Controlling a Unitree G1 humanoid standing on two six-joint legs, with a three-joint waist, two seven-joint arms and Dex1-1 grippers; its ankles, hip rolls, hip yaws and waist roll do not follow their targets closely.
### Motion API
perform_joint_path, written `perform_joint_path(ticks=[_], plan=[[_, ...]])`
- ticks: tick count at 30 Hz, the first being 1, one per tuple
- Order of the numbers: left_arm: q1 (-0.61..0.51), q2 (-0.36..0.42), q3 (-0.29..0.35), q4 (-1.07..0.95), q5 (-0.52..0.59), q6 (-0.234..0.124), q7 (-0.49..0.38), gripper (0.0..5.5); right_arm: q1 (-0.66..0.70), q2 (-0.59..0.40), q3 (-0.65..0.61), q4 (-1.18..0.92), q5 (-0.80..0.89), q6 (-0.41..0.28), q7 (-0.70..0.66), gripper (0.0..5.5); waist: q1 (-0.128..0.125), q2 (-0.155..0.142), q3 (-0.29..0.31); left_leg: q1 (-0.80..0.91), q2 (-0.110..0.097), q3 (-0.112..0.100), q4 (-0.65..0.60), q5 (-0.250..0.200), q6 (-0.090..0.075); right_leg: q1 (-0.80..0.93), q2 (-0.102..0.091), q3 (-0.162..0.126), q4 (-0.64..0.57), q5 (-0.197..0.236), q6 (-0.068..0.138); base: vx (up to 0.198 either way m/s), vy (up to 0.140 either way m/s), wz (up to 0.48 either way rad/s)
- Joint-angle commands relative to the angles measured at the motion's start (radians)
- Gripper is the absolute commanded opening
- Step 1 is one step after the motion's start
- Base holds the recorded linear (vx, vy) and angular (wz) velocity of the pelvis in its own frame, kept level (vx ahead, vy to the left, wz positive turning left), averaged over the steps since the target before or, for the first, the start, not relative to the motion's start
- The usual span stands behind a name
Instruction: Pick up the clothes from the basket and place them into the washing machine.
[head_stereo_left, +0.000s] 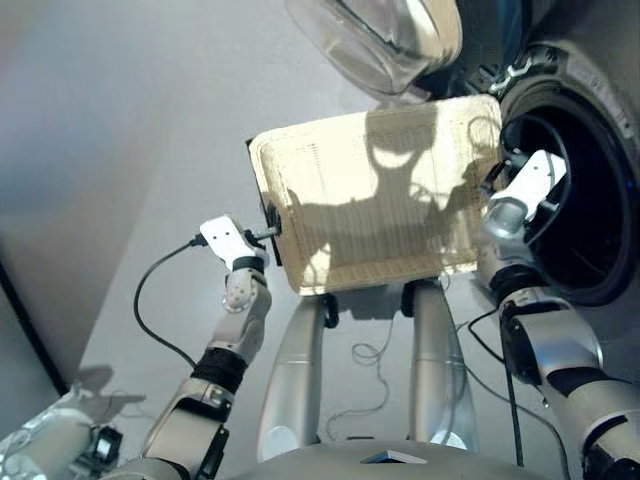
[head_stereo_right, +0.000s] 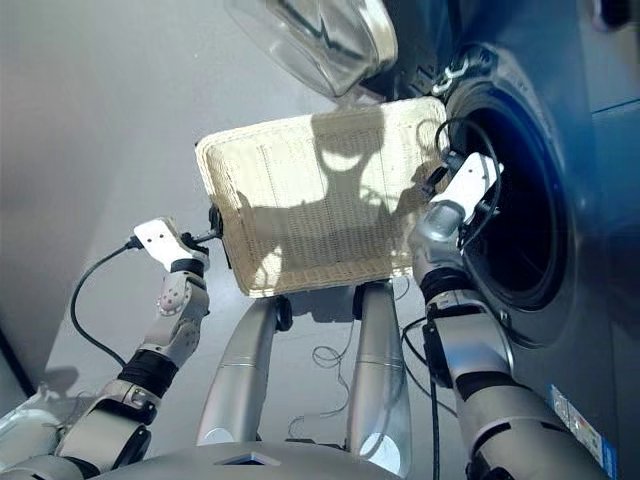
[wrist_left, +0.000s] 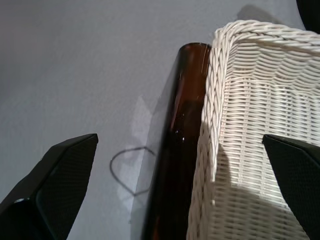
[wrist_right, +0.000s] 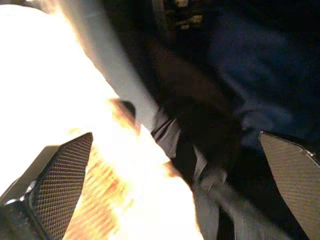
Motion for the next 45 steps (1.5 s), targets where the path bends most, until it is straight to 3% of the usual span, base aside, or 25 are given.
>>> perform_joint_path(ticks=[1, 6, 10, 15, 16, 25, 36, 45], plan=[[-0.01, 0.013, 0.034, 0.023, 0.001, -0.033, -0.03, 5.5, 0.023, 0.0, 0.027, -0.057, -0.036, -0.036, 0.031, 5.5, 0.001, -0.015, 0.016, 0.086, -0.002, -0.027, 0.023, -0.088, -0.012, 0.142, 0.015, -0.047, -0.125, 0.026, 0.038, -0.064, -0.012, 0.026], [0.017, 0.005, 0.02, 0.202, 0.084, 0.007, -0.083, 5.5, 0.192, 0.062, 0.051, 0.008, -0.051, -0.003, 0.12, 5.5, -0.012, -0.057, 0.013, 0.3, 0.004, -0.024, -0.068, -0.072, -0.021, 0.365, 0.02, -0.063, -0.228, 0.041, 0.049, 0.036, 0.002, -0.005], [0.035, 0.002, 0.018, 0.283, 0.151, 0.025, -0.096, 5.5, 0.262, 0.075, 0.062, 0.068, -0.066, 0.025, 0.171, 5.5, -0.014, -0.069, -0.001, 0.42, 0.005, -0.025, -0.136, -0.059, -0.025, 0.482, 0.027, -0.071, -0.282, 0.042, 0.054, 0.084, 0.013, -0.019], [0.087, -0.008, 0.032, 0.388, 0.225, 0.052, -0.145, 5.5, 0.392, 0.078, 0.089, 0.102, -0.096, 0.052, 0.285, 5.5, -0.021, -0.092, -0.054, 0.578, 0.006, -0.017, -0.214, -0.045, -0.029, 0.636, 0.044, -0.078, -0.345, 0.04, 0.06, 0.101, 0.026, -0.071], [0.109, -0.015, 0.04, 0.439, 0.263, 0.074, -0.165, 5.5, 0.43, 0.083, 0.11, 0.142, -0.146, 0.078, 0.313, 5.5, -0.02, -0.096, -0.084, 0.629, 0.003, -0.016, -0.242, -0.042, -0.03, 0.692, 0.052, -0.082, -0.375, 0.036, 0.064, 0.086, 0.011, -0.043], [0.191, -0.035, 0.077, 0.591, 0.392, 0.125, -0.208, 5.5, 0.538, 0.095, 0.13, 0.194, -0.244, 0.116, 0.396, 5.5, -0.019, -0.108, -0.206, 0.818, 0.013, 0.012, -0.342, -0.036, -0.034, 0.871, 0.075, -0.081, -0.472, 0.036, 0.071, 0.092, 0.015, 0.002], [0.241, -0.038, 0.087, 0.575, 0.385, 0.133, -0.234, 5.5, 0.581, 0.1, 0.11, 0.191, -0.204, 0.125, 0.436, 5.5, -0.017, -0.104, -0.254, 0.932, 0.022, 0.015, -0.352, -0.06, -0.03, 0.985, 0.085, -0.083, -0.474, -0.002, 0.063, 0.042, -0.001, -0.03], [0.252, -0.044, 0.073, 0.549, 0.382, 0.134, -0.238, 5.5, 0.585, 0.103, 0.12, 0.177, -0.194, 0.124, 0.436, 5.5, -0.016, -0.095, -0.265, 0.948, 0.025, 0.011, -0.357, -0.059, -0.029, 1.006, 0.086, -0.083, -0.484, -0.007, 0.062, 0.0, 0.0, 0.0]])
